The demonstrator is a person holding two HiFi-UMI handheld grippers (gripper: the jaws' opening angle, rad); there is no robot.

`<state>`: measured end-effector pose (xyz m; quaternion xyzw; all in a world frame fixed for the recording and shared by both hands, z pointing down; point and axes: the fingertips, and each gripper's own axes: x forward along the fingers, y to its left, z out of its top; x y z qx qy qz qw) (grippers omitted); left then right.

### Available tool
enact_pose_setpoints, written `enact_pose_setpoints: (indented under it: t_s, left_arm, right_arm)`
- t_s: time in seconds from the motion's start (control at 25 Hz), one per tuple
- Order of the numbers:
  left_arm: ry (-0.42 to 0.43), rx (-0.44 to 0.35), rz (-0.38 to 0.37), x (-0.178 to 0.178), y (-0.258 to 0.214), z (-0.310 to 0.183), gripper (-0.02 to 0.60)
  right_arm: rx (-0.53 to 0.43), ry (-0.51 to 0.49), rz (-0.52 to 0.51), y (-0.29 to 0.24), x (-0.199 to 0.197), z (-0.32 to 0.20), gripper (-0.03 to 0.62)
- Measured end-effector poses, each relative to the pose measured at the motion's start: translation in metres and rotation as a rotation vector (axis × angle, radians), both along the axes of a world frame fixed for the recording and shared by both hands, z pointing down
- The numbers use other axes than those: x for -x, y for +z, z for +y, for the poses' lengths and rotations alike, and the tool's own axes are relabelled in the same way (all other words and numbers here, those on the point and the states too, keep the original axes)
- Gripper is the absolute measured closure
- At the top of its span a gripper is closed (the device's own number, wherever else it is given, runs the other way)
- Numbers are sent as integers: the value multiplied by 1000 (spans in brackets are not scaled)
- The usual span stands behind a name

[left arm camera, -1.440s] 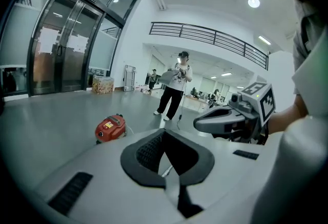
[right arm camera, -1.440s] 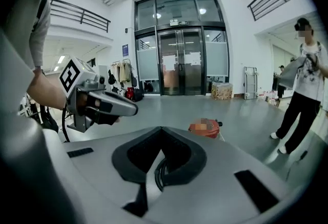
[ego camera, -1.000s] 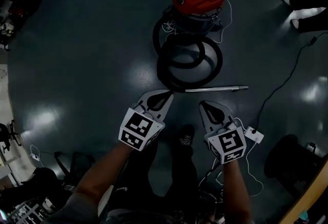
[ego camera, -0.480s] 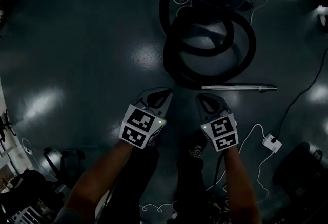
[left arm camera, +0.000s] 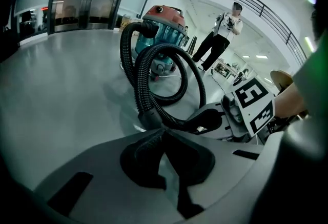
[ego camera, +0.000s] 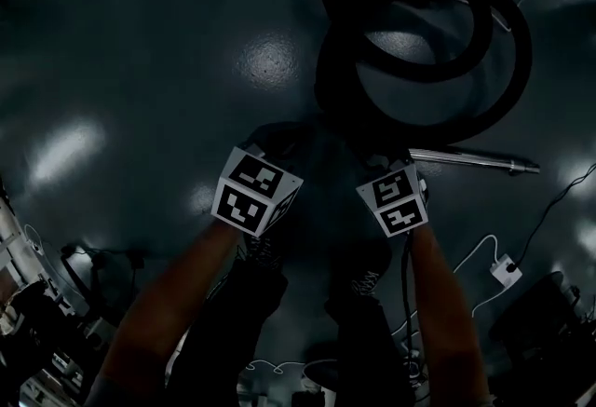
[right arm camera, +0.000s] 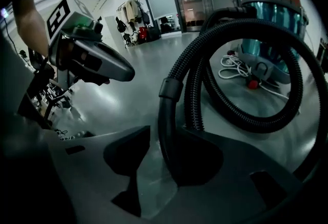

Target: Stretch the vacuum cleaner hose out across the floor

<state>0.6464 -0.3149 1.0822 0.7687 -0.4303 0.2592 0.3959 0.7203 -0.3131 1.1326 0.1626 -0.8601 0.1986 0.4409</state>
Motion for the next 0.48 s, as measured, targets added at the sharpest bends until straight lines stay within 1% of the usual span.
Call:
enact_pose_setpoints:
  t_s: [0.04,0.2,0.36,0.48]
  left_arm:
    - [-4,14,2,-1,8,2,584]
    - [-19,68,-8,-3,33,9,584]
    - [28,66,-13,-5,41,9,584]
    - [28,74,-13,-2,41,11,584]
  right_arm:
    - [-8,-22,8,9,4,-1,440]
    - [-27,-68,28,38,17,-5,431]
    - [-21,-78,51,61,24,-8,431]
    - [-19,-103,94,75,26,-8,433]
